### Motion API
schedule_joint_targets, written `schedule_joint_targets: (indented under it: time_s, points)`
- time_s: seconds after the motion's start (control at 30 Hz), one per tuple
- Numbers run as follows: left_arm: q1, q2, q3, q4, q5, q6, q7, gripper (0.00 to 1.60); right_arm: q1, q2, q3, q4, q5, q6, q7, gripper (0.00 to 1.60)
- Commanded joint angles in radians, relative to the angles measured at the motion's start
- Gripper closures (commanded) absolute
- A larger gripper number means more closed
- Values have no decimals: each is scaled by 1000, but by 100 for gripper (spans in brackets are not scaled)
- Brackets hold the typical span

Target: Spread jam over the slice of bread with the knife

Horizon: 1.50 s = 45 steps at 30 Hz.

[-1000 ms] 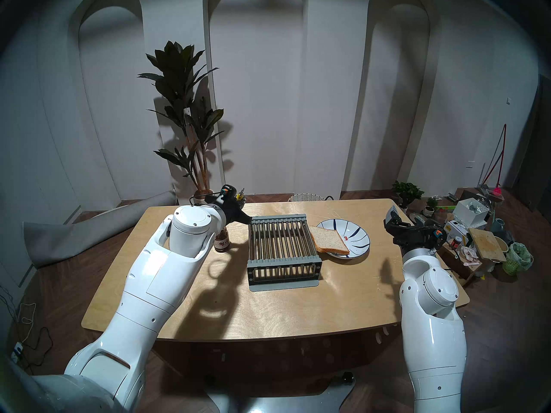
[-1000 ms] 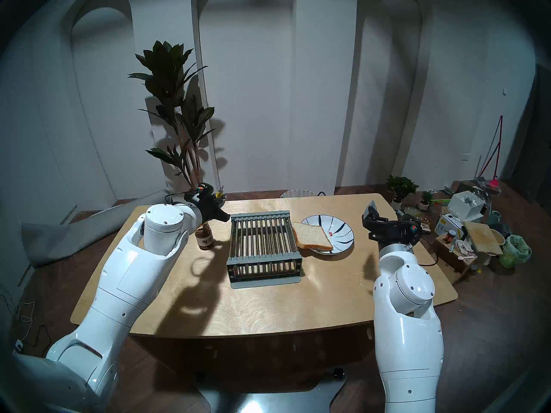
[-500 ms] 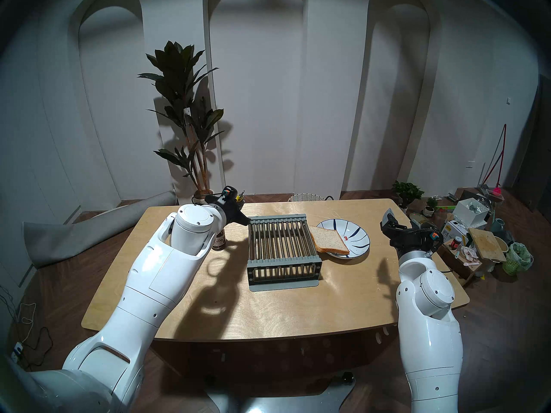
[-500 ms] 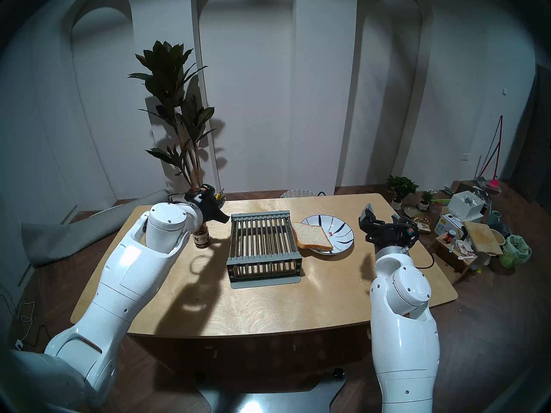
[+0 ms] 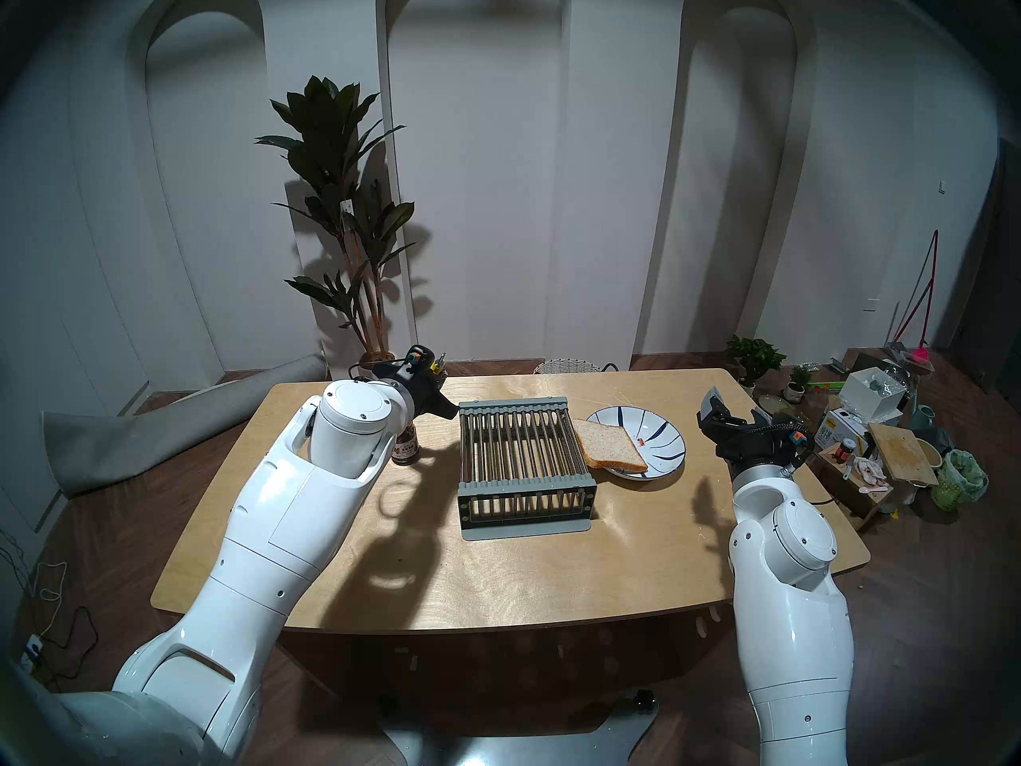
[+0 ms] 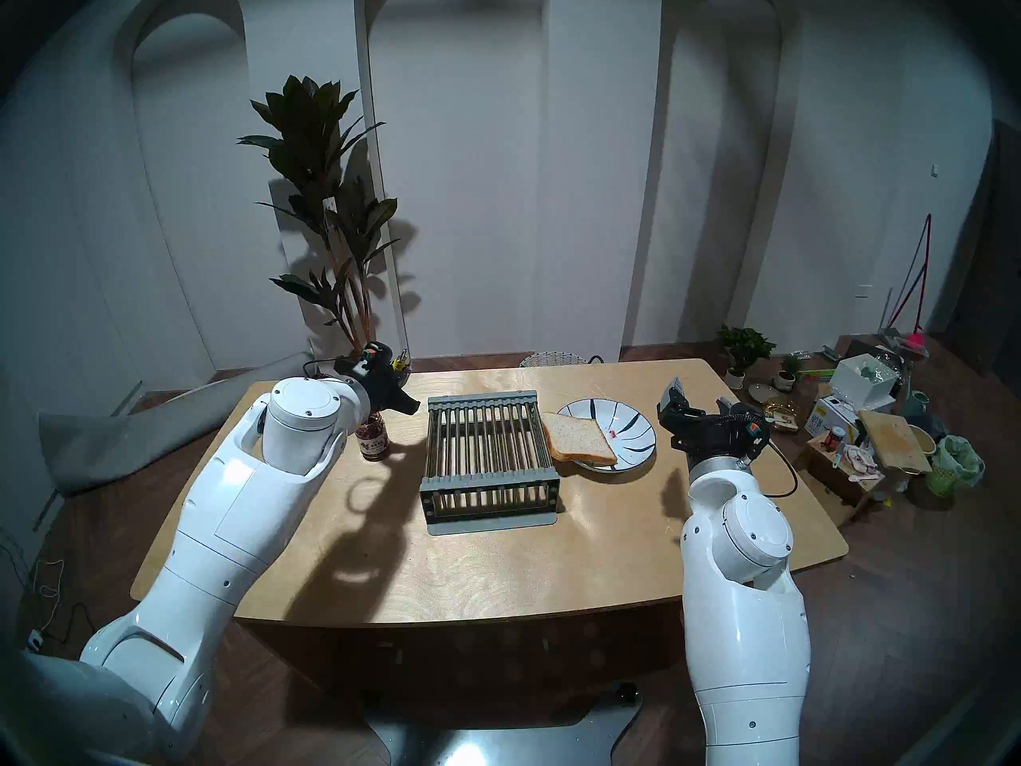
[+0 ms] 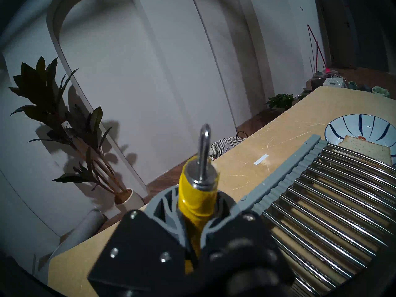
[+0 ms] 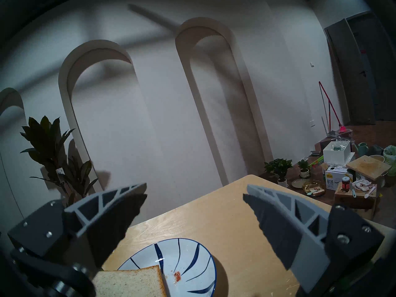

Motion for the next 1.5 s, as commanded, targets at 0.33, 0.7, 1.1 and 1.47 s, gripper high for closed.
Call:
schedule_joint_targets:
  time_s: [0.33,0.7,1.1,1.47]
  points:
    - [2,23,55,-66,79,19,45,160,-24,3,35,-30,34,-15,22,0]
    - [2,45,78,-109,113,43,68,160,-45,0,38,-36,50,-22,37,0]
    - [18,67,81,-185,133,77,88,160,-54,-3,35,-42,72,-25,53,0]
    - [12,84,105,-208,175,96,106,160,-59,-9,36,-44,89,-25,59,0]
